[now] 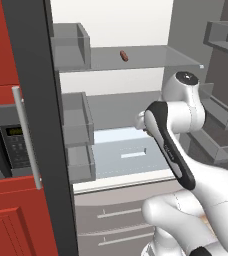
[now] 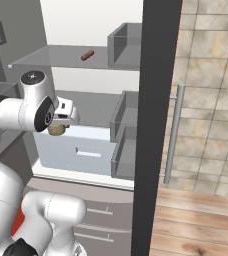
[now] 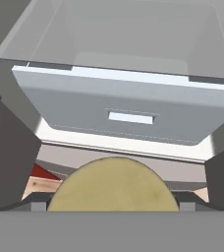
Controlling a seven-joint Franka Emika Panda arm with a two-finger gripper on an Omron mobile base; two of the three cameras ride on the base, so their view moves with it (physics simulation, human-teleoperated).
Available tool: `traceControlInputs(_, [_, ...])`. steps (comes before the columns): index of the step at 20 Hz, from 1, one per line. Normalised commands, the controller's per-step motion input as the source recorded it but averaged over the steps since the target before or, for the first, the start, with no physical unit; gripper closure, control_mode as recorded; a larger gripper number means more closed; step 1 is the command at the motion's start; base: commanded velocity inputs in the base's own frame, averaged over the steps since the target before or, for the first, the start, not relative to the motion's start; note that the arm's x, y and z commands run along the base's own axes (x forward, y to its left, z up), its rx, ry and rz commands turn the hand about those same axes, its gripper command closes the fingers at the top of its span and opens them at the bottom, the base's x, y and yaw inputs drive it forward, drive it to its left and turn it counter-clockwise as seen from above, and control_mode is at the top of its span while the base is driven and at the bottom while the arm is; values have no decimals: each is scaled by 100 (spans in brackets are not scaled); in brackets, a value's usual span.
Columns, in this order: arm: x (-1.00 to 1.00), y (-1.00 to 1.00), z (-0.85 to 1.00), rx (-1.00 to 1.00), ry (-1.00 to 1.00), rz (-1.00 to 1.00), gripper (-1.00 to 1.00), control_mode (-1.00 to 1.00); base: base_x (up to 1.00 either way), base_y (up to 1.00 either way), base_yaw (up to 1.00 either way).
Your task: Retrieve the sausage and cheese from the fridge and place them on the cutting board on the counter.
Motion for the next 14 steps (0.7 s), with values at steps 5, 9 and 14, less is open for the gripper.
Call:
traceControlInputs(5, [0,0,0,0,0,0,100,-100,0,0,0])
traceControlInputs(9, [0,0,0,0,0,0,100,-100,0,0,0])
traceControlInputs(14, [0,0,0,0,0,0,100,100,0,0,0])
